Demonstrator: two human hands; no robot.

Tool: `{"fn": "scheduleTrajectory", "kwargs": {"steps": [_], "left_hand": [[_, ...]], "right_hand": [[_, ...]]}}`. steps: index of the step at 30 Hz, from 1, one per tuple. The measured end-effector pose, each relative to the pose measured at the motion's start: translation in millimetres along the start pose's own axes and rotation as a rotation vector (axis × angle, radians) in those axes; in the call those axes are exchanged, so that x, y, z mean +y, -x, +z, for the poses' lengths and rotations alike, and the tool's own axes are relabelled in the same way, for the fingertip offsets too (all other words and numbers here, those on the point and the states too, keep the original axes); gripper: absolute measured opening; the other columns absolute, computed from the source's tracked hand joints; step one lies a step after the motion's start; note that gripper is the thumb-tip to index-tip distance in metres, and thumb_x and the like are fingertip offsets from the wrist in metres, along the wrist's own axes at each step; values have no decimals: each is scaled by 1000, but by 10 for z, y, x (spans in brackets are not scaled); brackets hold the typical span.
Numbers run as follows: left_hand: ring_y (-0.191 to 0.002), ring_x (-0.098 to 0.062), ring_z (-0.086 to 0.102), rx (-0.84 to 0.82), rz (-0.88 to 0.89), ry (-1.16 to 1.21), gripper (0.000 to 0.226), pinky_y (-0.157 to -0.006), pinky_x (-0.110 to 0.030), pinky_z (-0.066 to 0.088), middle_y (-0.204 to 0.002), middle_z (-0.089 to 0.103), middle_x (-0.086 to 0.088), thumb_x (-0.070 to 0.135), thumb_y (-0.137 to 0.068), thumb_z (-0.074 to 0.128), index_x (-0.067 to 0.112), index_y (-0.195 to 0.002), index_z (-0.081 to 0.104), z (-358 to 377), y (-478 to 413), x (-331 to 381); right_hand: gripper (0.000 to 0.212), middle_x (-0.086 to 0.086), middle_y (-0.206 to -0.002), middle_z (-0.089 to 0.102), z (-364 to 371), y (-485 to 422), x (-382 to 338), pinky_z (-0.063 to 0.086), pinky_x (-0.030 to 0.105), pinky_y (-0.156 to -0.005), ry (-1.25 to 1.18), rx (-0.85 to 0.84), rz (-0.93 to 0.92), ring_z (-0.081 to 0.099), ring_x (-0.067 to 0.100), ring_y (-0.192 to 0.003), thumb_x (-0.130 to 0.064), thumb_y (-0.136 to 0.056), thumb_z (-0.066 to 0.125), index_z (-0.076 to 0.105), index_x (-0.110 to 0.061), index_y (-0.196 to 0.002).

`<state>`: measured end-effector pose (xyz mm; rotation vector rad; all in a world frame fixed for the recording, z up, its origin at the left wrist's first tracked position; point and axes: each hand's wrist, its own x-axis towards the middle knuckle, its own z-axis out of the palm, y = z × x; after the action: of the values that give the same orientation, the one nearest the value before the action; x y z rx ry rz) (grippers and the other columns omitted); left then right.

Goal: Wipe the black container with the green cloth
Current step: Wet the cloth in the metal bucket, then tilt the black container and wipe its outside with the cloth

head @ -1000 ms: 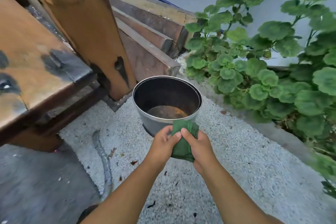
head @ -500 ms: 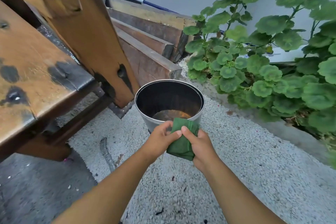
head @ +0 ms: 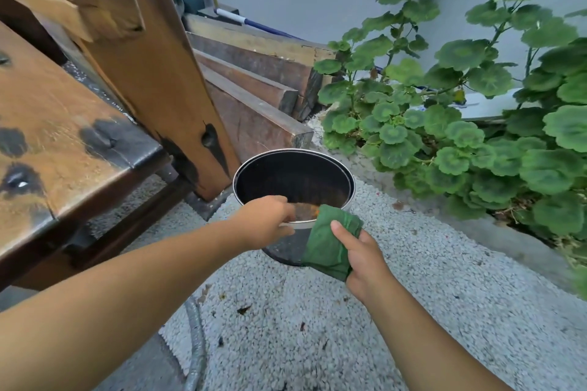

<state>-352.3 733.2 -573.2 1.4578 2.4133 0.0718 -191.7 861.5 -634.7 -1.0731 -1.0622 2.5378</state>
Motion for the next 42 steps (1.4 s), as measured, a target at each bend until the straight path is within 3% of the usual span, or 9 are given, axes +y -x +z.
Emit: {"fn": "scheduleTrajectory", "kwargs": {"steps": [6, 10, 16, 20, 24, 32, 38, 40, 42], "left_hand": [[-106, -30, 55, 30, 89, -362, 28, -80, -42, 47, -112, 56, -8, 34, -100, 53, 10, -110, 65, 190, -149, 23], [-107, -28, 58, 57, 98, -374, 30, -75, -39, 47, -109, 58, -4, 36, -103, 47, 16, -119, 64, 154, -178, 24], [-82, -28, 58, 212, -33, -30, 36, -63, -34, 39, -82, 49, 2, 38, -98, 57, 18, -69, 47, -296, -361, 74], [-60, -24, 51, 251, -157, 195, 42, -55, -33, 33, -60, 50, -2, 34, -95, 63, 12, -62, 50, -410, -359, 63], [-45, -17, 24, 263, -300, 425, 58, -48, -30, 22, -49, 23, -1, 29, -96, 65, 15, -51, 31, -324, -285, 105], [-46, -18, 15, 345, -610, 799, 63, -54, -31, 15, -50, 14, 1, 26, -99, 61, 19, -51, 22, -66, -71, 49], [-68, -16, 40, 357, -490, 1089, 41, -64, -32, 34, -74, 39, -5, 42, -104, 46, 13, -75, 42, 116, 98, 220], [-80, -18, 47, 332, -478, 1286, 39, -74, -35, 43, -87, 43, -8, 51, -98, 53, 14, -88, 45, 225, 133, 285], [-78, -15, 55, 336, -470, 1310, 39, -70, -30, 49, -87, 48, -8, 49, -94, 62, 13, -91, 48, 307, 151, 293]], "right_hand": [[18, 14, -106, 80, 149, 16, 36, 63, 50, -81, -32, 17, 5, 78, 32, -94, -19, -95, 71, 73, -15, -113], [20, 13, -105, 80, 213, 69, 35, 64, 46, -69, -48, 40, 1, 79, 31, -92, -19, -95, 70, 73, -15, -115], [25, 10, -105, 81, 135, 149, -104, 64, 40, -66, -104, 76, -71, 79, 28, -91, -25, -94, 72, 72, -15, -117], [22, 11, -105, 80, 164, 195, -235, 63, 38, -64, -165, 57, -116, 79, 28, -91, -22, -94, 73, 73, -15, -114], [21, 10, -103, 81, 233, 214, -286, 63, 34, -65, -101, 7, -193, 79, 27, -92, -19, -93, 74, 73, -13, -113], [22, 3, -100, 81, 390, 141, -58, 63, 33, -72, 204, -38, -224, 79, 19, -90, -20, -88, 80, 74, -19, -108], [29, 0, -98, 79, 524, 23, 86, 63, 43, -82, 491, 24, -270, 76, 17, -89, -31, -80, 85, 71, -23, -105], [30, -6, -94, 76, 557, 14, 125, 61, 40, -79, 666, 80, -329, 73, 12, -86, -38, -78, 83, 68, -26, -101], [28, -9, -92, 74, 580, 17, 148, 59, 35, -74, 745, 103, -350, 71, 8, -83, -41, -80, 81, 67, -27, -100]]}}
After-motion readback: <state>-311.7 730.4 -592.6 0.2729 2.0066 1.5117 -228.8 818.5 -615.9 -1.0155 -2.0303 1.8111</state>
